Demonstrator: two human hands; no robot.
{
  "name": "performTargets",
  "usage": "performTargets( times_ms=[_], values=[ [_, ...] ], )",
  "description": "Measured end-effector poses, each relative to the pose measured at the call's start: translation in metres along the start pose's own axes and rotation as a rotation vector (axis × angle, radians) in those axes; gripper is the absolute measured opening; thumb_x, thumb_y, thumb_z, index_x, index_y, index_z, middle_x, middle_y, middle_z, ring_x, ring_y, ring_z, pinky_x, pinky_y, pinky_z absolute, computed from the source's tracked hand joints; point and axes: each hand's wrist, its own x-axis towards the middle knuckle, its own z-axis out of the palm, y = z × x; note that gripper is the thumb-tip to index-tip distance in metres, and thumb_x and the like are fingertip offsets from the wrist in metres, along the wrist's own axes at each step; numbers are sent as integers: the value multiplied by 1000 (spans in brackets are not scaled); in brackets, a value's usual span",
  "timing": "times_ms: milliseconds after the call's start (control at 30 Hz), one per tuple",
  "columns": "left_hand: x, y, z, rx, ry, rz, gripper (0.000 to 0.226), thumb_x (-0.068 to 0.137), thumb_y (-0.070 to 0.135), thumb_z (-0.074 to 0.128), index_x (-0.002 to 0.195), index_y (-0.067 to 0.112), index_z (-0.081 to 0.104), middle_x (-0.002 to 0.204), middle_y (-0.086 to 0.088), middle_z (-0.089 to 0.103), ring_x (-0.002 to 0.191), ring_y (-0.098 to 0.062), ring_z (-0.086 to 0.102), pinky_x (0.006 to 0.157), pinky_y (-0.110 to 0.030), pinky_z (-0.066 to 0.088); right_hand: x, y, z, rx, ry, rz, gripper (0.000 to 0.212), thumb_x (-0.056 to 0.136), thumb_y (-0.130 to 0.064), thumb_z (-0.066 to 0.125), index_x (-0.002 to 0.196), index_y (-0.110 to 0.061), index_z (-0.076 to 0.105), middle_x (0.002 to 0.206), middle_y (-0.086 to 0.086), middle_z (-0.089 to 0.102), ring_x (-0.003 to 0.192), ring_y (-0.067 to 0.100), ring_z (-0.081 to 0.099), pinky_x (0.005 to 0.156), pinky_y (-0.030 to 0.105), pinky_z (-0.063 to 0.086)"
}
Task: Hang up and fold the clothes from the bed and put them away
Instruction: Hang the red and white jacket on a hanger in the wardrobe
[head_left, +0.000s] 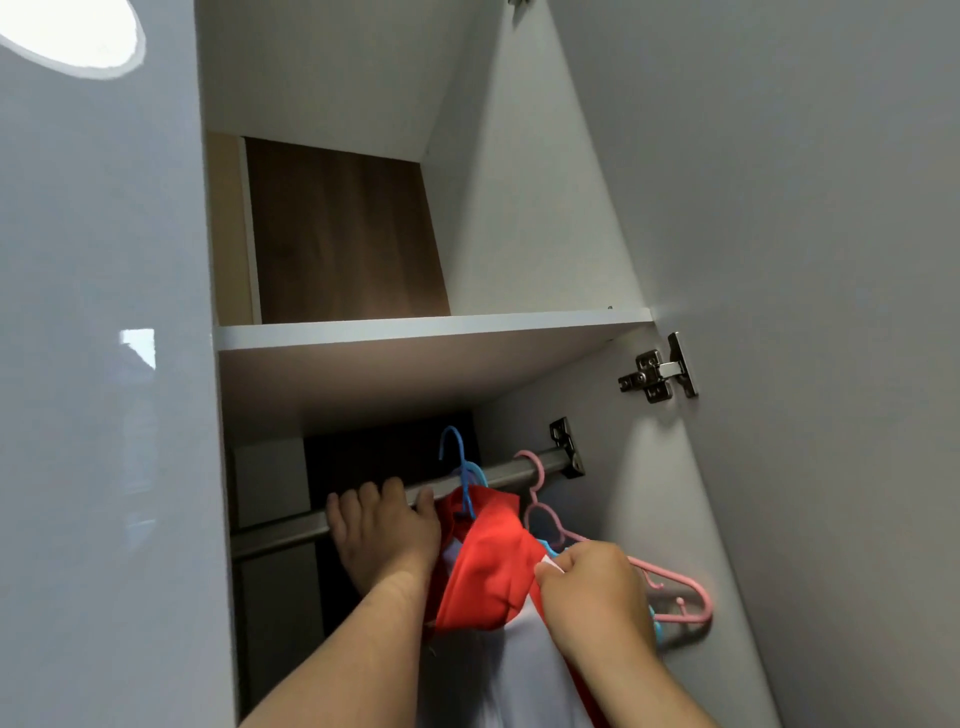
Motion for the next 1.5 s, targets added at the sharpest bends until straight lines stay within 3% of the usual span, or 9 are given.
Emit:
performTargets(
  times_ms=[167, 367, 533, 700, 767, 833, 933, 1200, 1500],
  values=[
    [0, 0, 1, -44, 17, -10, 40, 94, 53, 43, 119, 29, 63, 125, -3, 59, 127, -22, 42, 121, -41, 5, 14, -10, 11, -2, -36, -11, 14, 92, -16, 57, 93, -9, 69, 79, 4, 58, 68, 24, 49, 62, 23, 37],
    [-2, 2, 1, -97, 52, -18, 37, 93, 51, 49, 118, 27, 64, 123, -4, 59, 128, -24, 40, 122, -41, 3, 11, 2, 23, -48, -111, -2, 17, 92, -16, 54, 101, -9, 66, 99, 10, 68, 78, 26, 52, 66, 24, 40],
    [-3, 4, 2, -91, 66, -20, 36, 92, 51, 50, 115, 28, 64, 119, -4, 59, 124, -24, 41, 122, -41, 3, -1, 17, 25, -154, -195, -18, 11, 92, -20, 54, 81, -17, 54, 75, -1, 53, 71, 23, 48, 46, 23, 31],
    [-2, 3, 4, -99, 76, -15, 34, 91, 51, 52, 111, 27, 66, 116, -4, 60, 122, -25, 42, 121, -41, 4, -8, 24, 8, -120, -323, -135, 13, 85, -18, 57, 84, -12, 69, 78, 3, 68, 77, 24, 64, 61, 28, 50],
    [-2, 3, 4, -97, 79, -11, 36, 91, 52, 53, 112, 27, 66, 116, -5, 60, 122, -25, 43, 121, -41, 4, -7, 32, -1, -137, -395, -224, 13, 83, -23, 59, 83, -23, 72, 79, -1, 70, 76, 15, 65, 69, 30, 52],
    [0, 3, 4, -95, 76, -11, 37, 91, 52, 52, 113, 26, 66, 117, -5, 60, 123, -25, 43, 121, -41, 4, -8, 40, -5, -168, -436, -272, 21, 86, -32, 60, 67, -32, 66, 67, -6, 63, 63, 8, 56, 59, 23, 45],
    [0, 3, 4, -76, 64, -18, 38, 91, 53, 52, 112, 25, 67, 118, -7, 61, 123, -26, 44, 121, -41, 5, -11, 52, 3, -203, -324, -257, 43, 93, -41, 54, 58, -18, 48, 59, -1, 49, 61, 15, 48, 51, 26, 34],
    [2, 2, 3, -93, 58, -23, 38, 90, 50, 54, 114, 25, 68, 119, -9, 61, 125, -28, 43, 121, -42, 5, -17, 62, 18, -211, -97, -206, 40, 97, -39, 52, 65, -15, 49, 68, -3, 55, 74, 24, 54, 67, 30, 46],
    [1, 2, 2, -52, 19, 1, 42, 96, 53, 45, 119, 25, 65, 124, -8, 58, 128, -27, 42, 122, -43, 4, -16, 64, 15, -209, -166, -228, 28, 96, -39, 51, 84, -17, 63, 85, -1, 66, 85, 26, 63, 74, 33, 53]
  ],
)
